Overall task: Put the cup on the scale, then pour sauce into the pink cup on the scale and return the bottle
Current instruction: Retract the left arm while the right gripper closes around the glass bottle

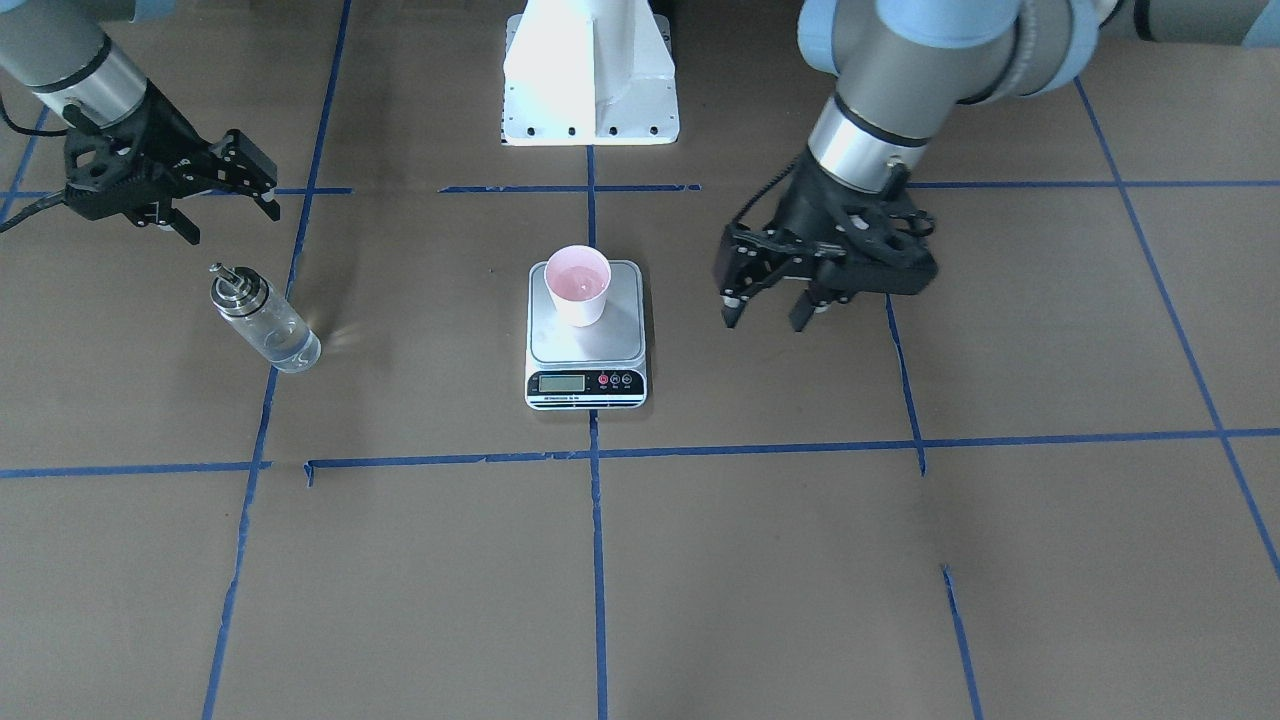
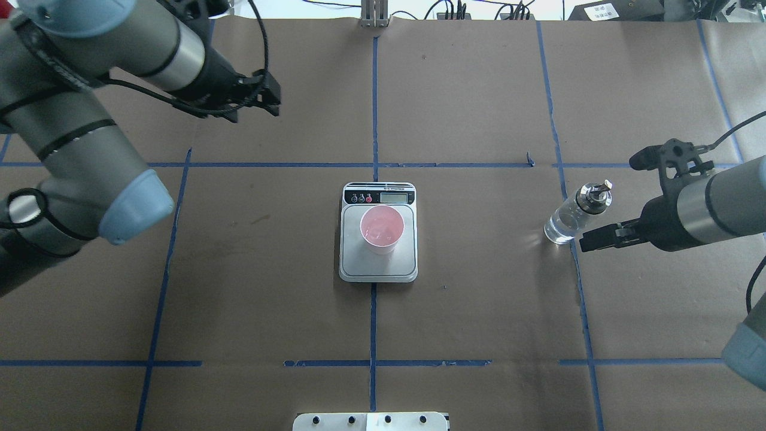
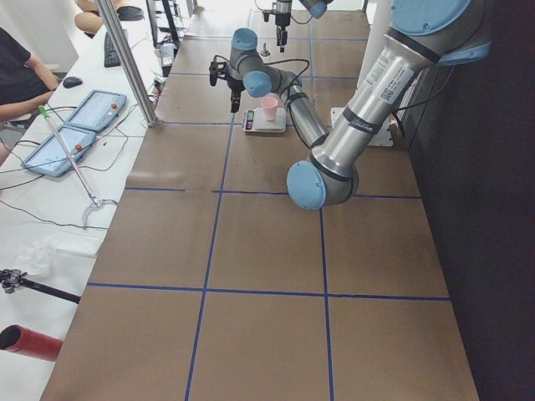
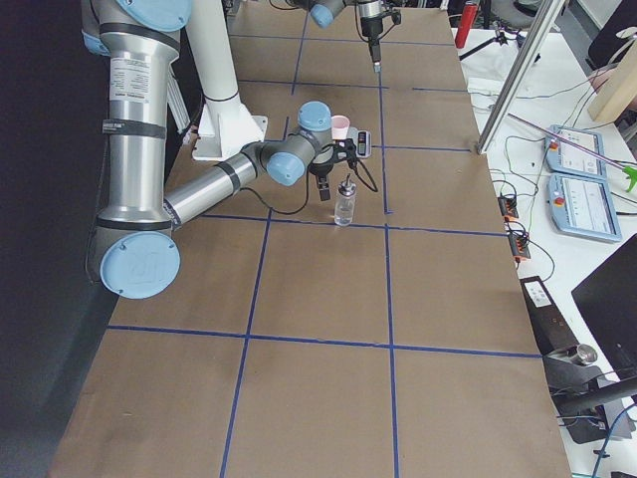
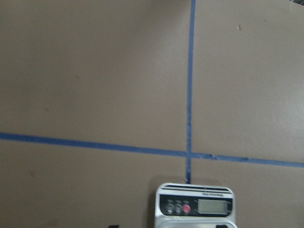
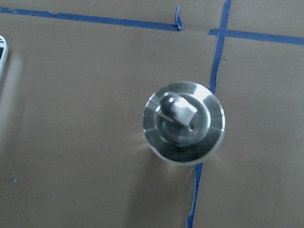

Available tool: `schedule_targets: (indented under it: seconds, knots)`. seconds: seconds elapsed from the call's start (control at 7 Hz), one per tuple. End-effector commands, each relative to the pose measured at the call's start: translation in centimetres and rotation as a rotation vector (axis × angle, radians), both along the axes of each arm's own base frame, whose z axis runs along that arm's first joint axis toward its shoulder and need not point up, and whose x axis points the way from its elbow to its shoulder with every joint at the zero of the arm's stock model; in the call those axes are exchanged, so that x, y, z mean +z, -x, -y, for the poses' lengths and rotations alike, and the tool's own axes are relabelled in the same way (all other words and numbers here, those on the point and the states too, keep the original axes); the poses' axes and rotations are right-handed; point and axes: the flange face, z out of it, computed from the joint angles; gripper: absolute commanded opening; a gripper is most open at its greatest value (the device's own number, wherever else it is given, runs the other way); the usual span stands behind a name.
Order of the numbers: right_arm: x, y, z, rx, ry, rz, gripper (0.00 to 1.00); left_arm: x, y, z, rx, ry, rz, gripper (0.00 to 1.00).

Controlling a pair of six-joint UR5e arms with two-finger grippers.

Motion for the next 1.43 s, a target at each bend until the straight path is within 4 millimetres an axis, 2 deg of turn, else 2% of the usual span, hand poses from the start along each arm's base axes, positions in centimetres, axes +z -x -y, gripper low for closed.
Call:
schedule_targets:
  seconds: [0.0,0.14,0.29,0.71,1.0,1.14,1.29]
  knots:
    - [0.4,4.1,-3.2,0.169,-0.027,-0.025,0.96,9.4,10.5,3.9,0.04,-0.16,0.205,0.75]
    - [1.0,4.3,-4.2,0.26,-0.099,-0.005,0.96,11.3,13.8,4.6,0.055,-0.19,0.239,0.75]
    - [2.1,3.3,-4.6,0.358,-0.16,0.001,0.93,11.6,13.9,4.7,0.069,-0.184,0.23,0.75]
    - [3.1,5.4,-6.0,0.426,-0.288,-0.06,0.93,11.6,15.2,5.1,0.048,-0.181,0.231,0.76]
    - [5.3,6.8,-6.4,0.49,-0.355,-0.118,0.93,11.9,15.8,5.3,0.07,-0.214,0.255,0.76]
    - [5.6,7.2,-6.6,0.494,-0.361,-0.111,0.93,11.9,15.8,5.3,0.07,-0.216,0.255,0.76]
    - [5.8,8.3,-7.7,0.515,-0.416,-0.122,0.9,11.9,16.1,5.4,0.065,-0.217,0.257,0.76]
